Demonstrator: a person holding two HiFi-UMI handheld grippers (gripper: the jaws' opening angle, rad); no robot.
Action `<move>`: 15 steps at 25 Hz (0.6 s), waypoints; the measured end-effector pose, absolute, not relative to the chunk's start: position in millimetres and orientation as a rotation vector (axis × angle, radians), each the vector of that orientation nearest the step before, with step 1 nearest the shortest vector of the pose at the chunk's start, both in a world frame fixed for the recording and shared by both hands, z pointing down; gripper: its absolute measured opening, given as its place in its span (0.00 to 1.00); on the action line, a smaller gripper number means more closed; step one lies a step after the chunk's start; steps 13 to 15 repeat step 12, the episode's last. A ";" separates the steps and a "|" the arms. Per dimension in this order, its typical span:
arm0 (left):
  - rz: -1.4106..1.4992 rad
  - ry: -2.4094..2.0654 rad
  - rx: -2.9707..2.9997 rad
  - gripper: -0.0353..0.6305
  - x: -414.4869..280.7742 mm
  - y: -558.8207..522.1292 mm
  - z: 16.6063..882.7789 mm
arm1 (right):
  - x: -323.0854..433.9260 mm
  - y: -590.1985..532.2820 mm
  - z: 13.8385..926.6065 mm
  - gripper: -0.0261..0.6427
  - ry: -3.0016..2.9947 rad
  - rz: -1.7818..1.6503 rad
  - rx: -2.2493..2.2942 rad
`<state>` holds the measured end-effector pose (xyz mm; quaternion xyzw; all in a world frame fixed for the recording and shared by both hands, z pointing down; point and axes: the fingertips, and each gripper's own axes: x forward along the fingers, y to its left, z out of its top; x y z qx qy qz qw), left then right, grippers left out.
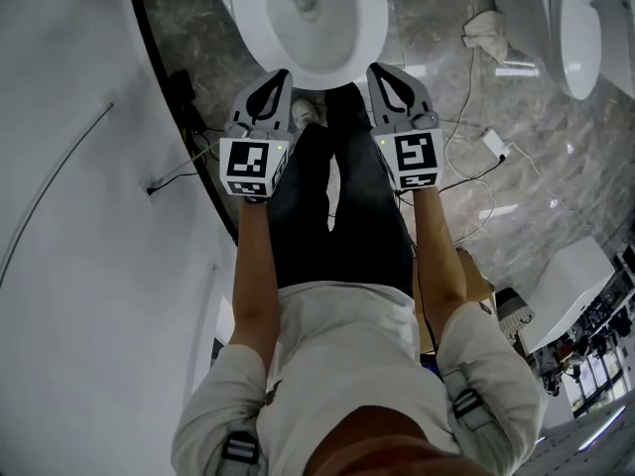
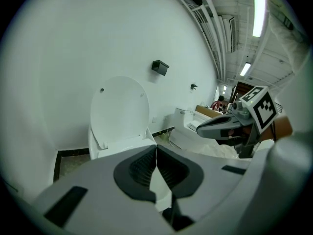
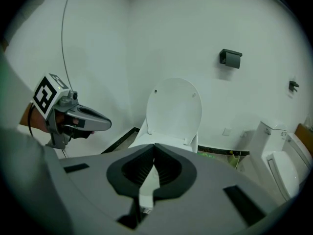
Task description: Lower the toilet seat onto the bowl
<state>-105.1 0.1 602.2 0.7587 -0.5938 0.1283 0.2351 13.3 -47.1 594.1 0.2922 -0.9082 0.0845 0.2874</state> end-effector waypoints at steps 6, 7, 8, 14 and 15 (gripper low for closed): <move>0.346 -1.648 2.096 0.09 -107.8 -1.1 580.7 | 11.4 -47.2 575.2 0.07 -2.439 0.214 0.780; 0.346 -1.649 2.097 0.09 -108.2 -1.3 577.4 | 11.1 -47.1 572.4 0.07 -2.440 0.213 0.779; 0.346 -1.651 2.098 0.09 -108.5 -1.7 574.0 | 10.9 -47.2 569.7 0.07 -2.442 0.212 0.777; 0.342 -1.660 2.104 0.09 -109.0 -5.0 559.4 | 11.7 -48.7 558.3 0.07 -2.444 0.208 0.775; 0.342 -1.660 2.104 0.09 -109.0 -5.0 559.4 | 11.7 -48.7 558.3 0.07 -2.444 0.208 0.775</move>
